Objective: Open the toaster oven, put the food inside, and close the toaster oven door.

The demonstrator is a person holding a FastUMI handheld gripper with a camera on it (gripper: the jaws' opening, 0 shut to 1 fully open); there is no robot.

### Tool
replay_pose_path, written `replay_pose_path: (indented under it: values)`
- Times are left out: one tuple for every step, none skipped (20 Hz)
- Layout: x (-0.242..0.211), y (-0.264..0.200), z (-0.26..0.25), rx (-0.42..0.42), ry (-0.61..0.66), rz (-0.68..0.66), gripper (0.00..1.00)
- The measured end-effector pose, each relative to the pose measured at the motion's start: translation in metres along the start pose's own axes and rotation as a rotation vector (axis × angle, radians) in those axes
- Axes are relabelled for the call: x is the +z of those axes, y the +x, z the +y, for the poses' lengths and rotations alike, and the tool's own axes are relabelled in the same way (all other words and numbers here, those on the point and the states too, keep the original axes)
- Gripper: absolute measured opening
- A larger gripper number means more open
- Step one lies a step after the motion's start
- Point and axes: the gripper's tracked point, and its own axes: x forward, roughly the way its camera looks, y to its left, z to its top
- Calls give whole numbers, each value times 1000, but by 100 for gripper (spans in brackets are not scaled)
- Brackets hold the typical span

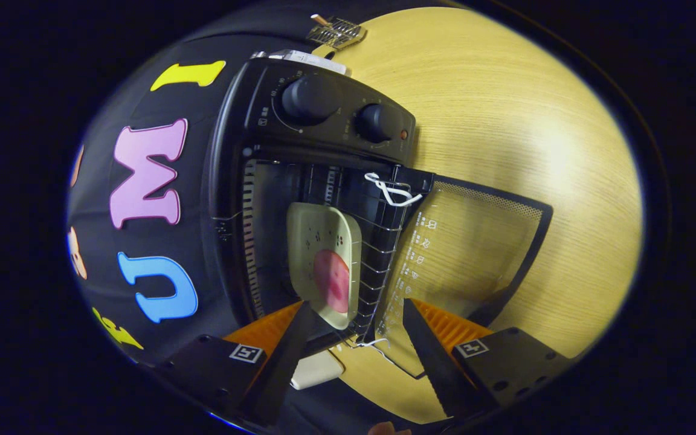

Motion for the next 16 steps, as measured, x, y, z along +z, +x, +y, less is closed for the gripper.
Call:
replay_pose_path:
  values:
    - [-2, -10, -2, 0, -54, 18, 99]
    - [-5, -20, -6, -14, -118, 41, 99]
    - [-9, -30, -13, -30, -193, 66, 99]
    - [-10, -40, -16, -34, -272, 85, 99]
    - [-12, -48, -20, -41, -357, 99, 99]
    - [-12, -58, -26, -51, -454, 103, 99]
    - [-11, -63, -31, -61, -533, 100, 99]
    - [-13, -71, -38, -77, -629, 104, 99]
    - [-15, -74, -43, -89, -685, 106, 99]
    - [-18, -78, -51, -104, -739, 110, 99]
    - [-22, -79, -59, -121, -781, 116, 99]
    - [-28, -81, -67, -135, -821, 124, 99]
    - [-33, -81, -75, -151, -864, 136, 99]
    - [-38, -80, -84, -167, -905, 146, 99]
    - [-42, -78, -93, -184, -951, 153, 99]
    - [-44, -75, -99, -197, -993, 151, 99]
